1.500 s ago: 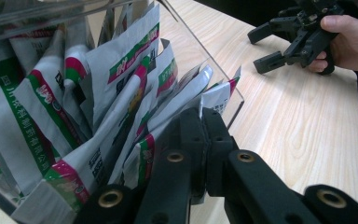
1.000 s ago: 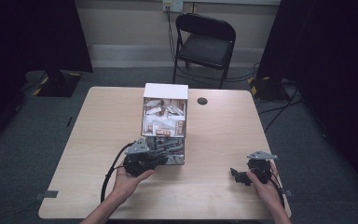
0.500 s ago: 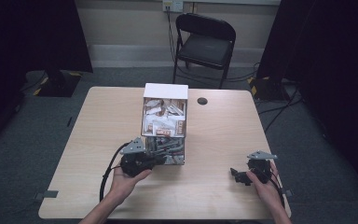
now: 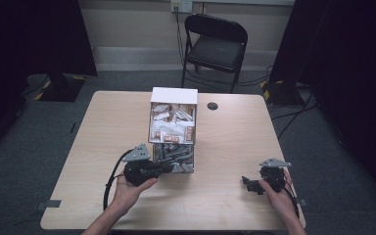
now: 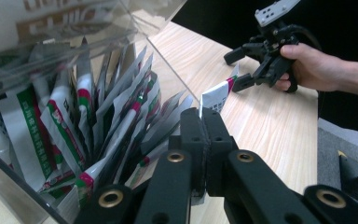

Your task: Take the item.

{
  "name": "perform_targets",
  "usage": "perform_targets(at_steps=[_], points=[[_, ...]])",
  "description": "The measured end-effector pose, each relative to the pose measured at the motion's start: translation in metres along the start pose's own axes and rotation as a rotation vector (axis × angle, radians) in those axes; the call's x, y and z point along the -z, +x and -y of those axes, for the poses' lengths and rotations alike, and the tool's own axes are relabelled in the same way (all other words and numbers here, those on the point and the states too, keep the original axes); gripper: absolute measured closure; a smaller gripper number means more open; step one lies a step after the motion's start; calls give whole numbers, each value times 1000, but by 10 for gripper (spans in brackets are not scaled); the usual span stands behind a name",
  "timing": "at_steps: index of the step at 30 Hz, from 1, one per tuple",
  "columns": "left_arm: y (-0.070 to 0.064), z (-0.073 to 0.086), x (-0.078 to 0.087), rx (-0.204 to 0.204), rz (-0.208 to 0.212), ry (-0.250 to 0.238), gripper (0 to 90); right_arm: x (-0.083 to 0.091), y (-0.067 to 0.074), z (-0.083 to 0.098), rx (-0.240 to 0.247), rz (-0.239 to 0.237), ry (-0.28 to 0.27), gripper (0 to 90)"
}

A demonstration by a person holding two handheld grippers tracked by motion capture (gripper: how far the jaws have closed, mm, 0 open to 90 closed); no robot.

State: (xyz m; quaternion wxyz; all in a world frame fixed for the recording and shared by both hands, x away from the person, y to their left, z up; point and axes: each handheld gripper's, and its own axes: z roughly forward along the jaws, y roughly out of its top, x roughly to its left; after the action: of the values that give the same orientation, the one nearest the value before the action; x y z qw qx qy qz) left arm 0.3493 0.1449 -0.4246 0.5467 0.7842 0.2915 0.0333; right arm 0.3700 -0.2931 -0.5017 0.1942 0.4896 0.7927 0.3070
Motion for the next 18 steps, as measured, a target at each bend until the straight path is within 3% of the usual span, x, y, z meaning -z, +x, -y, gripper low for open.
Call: perform_targets(at_steps=[18], points=[[-4,-7,16,-8,3,-1,900,0,0,0,0,0,0,0]])
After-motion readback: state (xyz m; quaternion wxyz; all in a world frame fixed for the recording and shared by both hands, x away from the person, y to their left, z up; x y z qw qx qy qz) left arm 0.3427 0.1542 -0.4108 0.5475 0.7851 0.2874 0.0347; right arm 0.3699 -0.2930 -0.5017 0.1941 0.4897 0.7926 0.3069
